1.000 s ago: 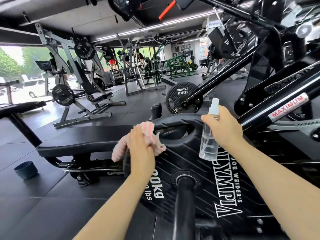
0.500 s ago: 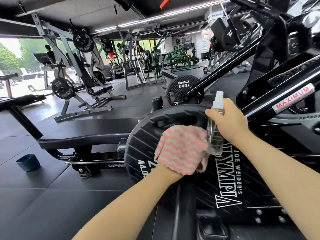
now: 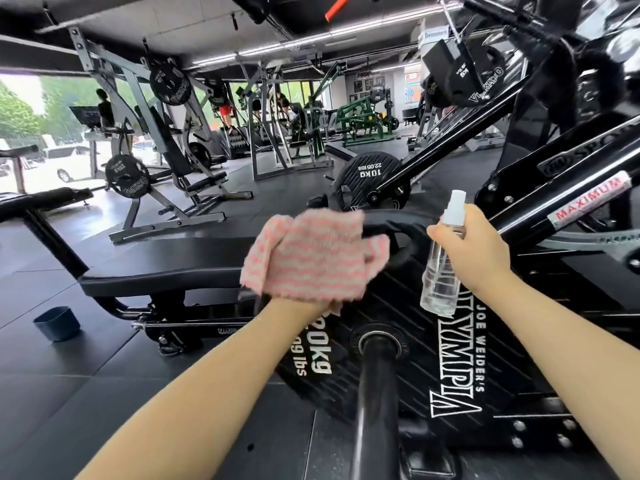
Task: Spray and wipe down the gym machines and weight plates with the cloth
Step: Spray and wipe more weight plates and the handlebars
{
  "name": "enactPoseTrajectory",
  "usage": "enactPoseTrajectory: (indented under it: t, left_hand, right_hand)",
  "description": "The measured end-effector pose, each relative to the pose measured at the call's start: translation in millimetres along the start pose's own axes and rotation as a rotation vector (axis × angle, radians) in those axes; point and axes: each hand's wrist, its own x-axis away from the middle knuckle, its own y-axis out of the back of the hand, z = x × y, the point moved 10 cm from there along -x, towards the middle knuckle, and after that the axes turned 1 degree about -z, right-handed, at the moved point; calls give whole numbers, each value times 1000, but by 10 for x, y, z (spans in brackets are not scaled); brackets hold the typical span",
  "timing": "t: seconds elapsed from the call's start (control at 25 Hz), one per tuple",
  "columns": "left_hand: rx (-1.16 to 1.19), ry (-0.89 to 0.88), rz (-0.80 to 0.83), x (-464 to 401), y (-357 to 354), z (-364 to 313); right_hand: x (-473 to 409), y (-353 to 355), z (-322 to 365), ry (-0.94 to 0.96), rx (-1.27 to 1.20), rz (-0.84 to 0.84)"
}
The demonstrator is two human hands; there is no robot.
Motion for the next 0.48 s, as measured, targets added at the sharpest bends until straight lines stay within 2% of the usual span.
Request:
enactPoseTrajectory:
  t: [0.08, 0.16, 0.2, 0.28, 0.4, 0.48]
  left_hand:
    - [-59, -88, -160, -22, 405, -324]
    - [-160, -142, -325, -93, 708, -326]
    - [-85, -129, -367, -104, 815, -225]
    - [151, -55, -352, -119, 903, 84]
    - [323, 86, -147, -119, 580, 574]
    - [469, 141, -85, 21, 250, 862]
  right_hand:
    - [28, 32, -31, -5, -27, -11]
    - [60, 81, -79, 6, -84, -35]
    - [65, 105, -109, 16, -117, -51]
    - [74, 134, -194, 22, -164, -81]
    - [72, 173, -424, 7, -263, -132]
    - [107, 193, -575, 3, -310, -147]
